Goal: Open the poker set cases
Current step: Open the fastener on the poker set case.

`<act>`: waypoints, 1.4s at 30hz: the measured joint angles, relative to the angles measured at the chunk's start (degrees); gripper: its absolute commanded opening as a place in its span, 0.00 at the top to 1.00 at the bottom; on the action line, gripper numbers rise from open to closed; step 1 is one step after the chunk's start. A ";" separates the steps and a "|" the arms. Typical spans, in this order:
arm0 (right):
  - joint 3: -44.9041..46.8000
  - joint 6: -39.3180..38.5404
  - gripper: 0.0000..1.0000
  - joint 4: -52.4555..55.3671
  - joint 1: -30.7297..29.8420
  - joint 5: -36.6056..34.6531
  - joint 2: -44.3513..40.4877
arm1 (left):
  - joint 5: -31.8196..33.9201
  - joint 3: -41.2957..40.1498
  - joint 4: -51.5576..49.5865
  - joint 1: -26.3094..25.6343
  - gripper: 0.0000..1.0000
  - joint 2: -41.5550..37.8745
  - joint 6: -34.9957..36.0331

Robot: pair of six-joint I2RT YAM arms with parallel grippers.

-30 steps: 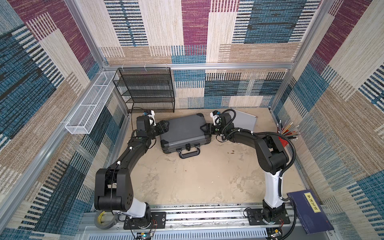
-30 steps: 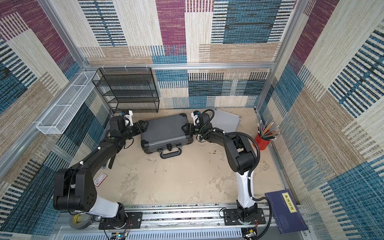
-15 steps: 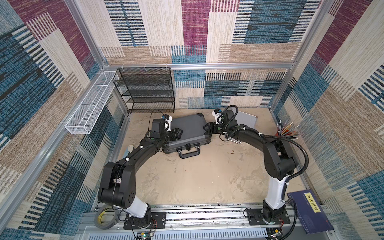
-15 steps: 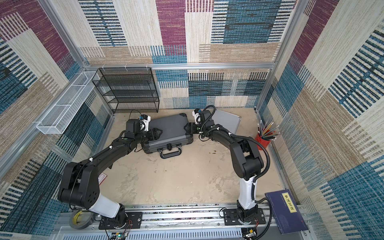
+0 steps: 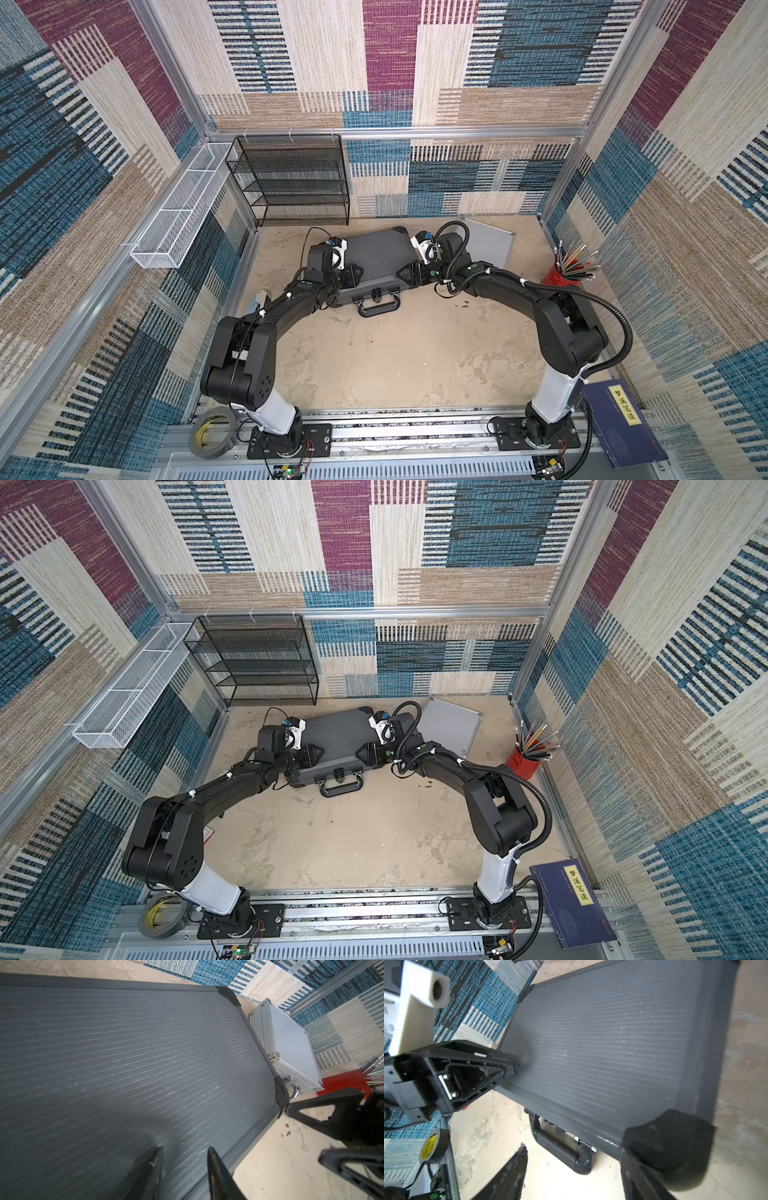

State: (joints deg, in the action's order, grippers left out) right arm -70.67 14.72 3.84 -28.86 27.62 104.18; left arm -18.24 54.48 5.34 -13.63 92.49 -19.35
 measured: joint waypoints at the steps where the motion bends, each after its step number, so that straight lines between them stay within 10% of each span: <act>1: 0.09 -0.02 0.29 -0.20 -0.63 0.37 0.00 | -0.11 -0.46 0.87 0.00 0.66 0.09 -0.02; 42: -2.34 1.55 0.24 -8.09 -8.96 2.82 11.85 | -0.55 -5.53 13.25 0.00 0.74 1.66 -0.63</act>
State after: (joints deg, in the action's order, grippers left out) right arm -73.01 16.27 -4.25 -37.82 30.44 116.03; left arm -18.79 48.95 18.59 -13.63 94.15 -19.99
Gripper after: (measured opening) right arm 0.753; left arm 0.258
